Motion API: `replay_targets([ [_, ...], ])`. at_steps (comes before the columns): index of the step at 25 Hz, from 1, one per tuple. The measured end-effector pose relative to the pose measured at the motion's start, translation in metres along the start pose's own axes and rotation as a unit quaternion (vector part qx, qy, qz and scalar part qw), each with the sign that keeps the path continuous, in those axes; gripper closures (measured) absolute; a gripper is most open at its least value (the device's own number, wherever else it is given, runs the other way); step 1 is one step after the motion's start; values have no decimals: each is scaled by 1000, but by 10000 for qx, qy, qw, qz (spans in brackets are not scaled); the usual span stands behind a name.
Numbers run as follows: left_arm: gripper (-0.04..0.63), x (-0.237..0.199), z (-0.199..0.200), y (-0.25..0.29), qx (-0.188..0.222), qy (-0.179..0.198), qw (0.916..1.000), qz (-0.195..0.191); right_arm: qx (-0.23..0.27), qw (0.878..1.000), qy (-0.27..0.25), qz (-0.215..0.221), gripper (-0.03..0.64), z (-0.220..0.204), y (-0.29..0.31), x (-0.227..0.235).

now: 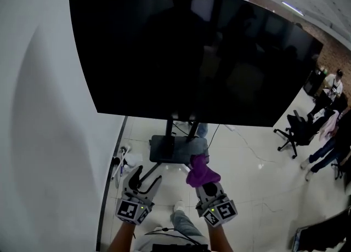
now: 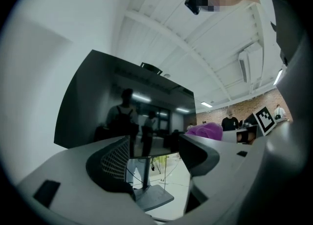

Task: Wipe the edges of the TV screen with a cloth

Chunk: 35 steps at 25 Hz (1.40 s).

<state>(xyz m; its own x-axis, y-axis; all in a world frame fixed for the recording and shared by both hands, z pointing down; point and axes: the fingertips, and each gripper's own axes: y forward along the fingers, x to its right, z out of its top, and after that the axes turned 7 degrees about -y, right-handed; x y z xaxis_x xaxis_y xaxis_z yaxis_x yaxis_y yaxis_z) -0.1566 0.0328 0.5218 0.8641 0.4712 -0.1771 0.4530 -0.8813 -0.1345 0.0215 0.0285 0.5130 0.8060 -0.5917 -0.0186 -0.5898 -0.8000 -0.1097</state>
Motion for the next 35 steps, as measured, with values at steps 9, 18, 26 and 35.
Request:
replay_targets([
  [9,305,2,24,93,90,-152,9998,83,448,9989,0,-132,574,9,46,103],
  [18,305,-4,20,204,283,21,9994,196,659,9971,-211,305,574,23,108,181],
  [26,305,-27,29,231,354,227,9987,290,960,9944,-33,441,574,52,137,201],
  [35,305,-67,45,253,136,-133,9998,-108,1900,9696,-1538,93,574,209,201,226],
])
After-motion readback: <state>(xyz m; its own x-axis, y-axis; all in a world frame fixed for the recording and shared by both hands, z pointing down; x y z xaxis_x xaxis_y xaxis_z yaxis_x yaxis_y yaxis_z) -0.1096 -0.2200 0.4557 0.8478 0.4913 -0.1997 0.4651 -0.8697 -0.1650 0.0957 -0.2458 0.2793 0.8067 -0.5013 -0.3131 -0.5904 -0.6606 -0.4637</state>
